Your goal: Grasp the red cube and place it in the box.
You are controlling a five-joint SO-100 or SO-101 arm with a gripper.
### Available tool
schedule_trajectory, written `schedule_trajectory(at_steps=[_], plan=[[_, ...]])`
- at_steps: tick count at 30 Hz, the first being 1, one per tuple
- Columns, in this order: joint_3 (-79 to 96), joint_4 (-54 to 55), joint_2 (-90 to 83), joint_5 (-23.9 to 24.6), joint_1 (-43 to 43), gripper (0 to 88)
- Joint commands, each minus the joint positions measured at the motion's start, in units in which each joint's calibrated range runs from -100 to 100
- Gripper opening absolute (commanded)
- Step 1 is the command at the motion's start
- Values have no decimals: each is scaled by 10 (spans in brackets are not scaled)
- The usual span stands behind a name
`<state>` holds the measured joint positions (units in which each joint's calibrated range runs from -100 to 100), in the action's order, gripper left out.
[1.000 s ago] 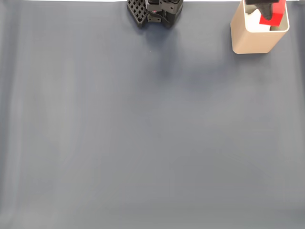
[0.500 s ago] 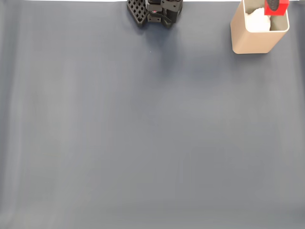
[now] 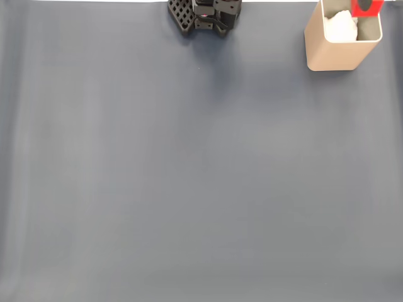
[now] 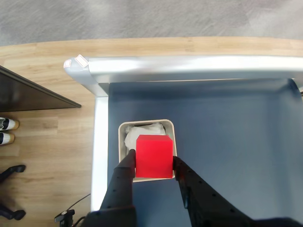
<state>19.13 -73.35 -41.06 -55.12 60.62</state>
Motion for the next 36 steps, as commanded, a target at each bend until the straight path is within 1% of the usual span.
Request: schedule_trajectory(at_steps=[1,14,22,36], plan=[[-5,9,-4,-4,3,6],[3,11,-8,9,1,15],[33,33,-8,15,-1,15],[62,62,-7,10,-2,15]])
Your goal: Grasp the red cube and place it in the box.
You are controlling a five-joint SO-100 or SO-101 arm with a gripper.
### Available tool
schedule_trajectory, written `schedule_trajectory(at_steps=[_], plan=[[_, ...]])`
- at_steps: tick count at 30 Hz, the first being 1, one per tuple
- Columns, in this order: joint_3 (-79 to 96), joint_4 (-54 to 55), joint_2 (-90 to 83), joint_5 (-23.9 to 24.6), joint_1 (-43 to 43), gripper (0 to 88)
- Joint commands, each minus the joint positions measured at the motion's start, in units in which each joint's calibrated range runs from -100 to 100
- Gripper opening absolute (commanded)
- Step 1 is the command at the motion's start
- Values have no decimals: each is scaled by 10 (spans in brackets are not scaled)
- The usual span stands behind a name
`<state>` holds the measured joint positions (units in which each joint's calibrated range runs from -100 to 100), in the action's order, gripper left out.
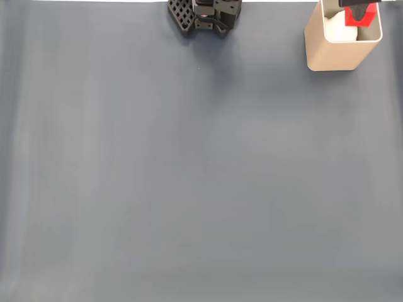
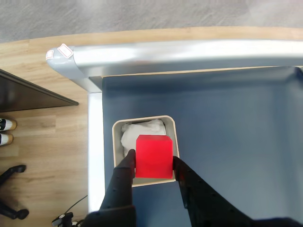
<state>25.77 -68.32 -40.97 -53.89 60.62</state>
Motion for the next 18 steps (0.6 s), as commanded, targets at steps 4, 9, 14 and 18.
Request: schedule_trajectory(at_steps=[4,9,14,18], plan=[[-4,19,-8,-5,-3,54],[-4,56,-6,12,-7,276],[-3,62,-1,24,-7,385],[-3,62,-1,23,-7,427]])
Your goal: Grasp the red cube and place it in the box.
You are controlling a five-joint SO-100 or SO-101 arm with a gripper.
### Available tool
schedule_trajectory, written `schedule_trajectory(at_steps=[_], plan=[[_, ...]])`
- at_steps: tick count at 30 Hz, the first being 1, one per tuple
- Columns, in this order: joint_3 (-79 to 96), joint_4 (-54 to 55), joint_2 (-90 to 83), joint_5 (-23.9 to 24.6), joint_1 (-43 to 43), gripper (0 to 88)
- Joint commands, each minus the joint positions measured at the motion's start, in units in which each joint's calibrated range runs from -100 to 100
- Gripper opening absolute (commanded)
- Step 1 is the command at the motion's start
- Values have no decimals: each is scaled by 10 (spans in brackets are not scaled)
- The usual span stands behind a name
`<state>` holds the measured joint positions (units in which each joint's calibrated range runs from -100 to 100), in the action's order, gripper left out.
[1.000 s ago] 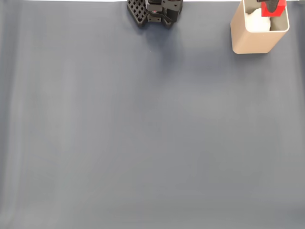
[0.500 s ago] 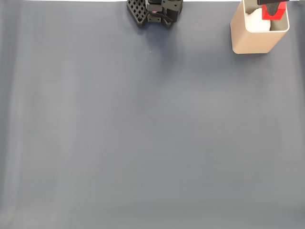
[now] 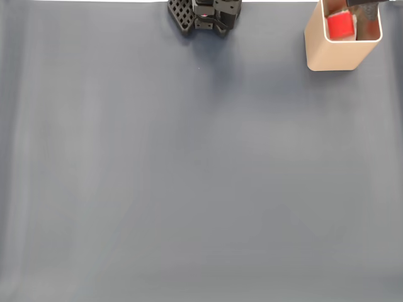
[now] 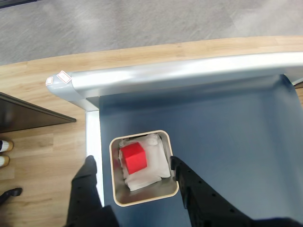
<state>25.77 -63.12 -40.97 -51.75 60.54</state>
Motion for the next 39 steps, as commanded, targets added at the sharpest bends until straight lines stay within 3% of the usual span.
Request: schedule_trajectory(at_steps=[1,33,39], plan=[[-3,10,-1,1,-6,434],[51,8,-36,6,-3,447],[51,10,-38,6,-4,412]])
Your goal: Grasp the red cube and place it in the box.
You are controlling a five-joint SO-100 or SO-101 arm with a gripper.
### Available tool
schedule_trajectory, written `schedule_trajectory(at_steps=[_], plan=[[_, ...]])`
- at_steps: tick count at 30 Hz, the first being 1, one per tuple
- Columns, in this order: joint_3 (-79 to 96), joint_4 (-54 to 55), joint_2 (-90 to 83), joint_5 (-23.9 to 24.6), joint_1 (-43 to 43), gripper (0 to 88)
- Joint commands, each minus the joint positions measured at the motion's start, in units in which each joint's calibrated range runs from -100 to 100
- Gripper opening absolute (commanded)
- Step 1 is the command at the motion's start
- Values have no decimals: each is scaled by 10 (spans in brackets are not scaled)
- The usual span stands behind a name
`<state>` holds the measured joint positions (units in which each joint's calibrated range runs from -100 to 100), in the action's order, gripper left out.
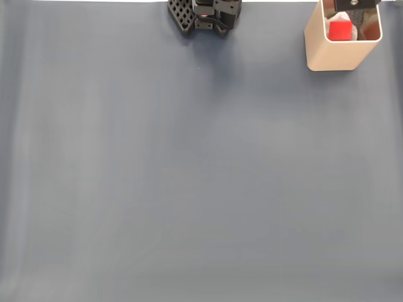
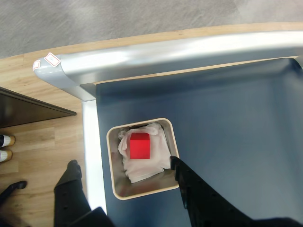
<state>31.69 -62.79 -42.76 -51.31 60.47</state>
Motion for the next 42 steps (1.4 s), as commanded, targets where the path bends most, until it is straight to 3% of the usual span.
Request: schedule_trajectory(at_steps=[1,13,24,42], plan=[[-9,8,-20,2,-4,392],[-20,24,-23,10,-52,16],[-33,39,-18,11,-191,3],[78,114,-78,32,-508,3]])
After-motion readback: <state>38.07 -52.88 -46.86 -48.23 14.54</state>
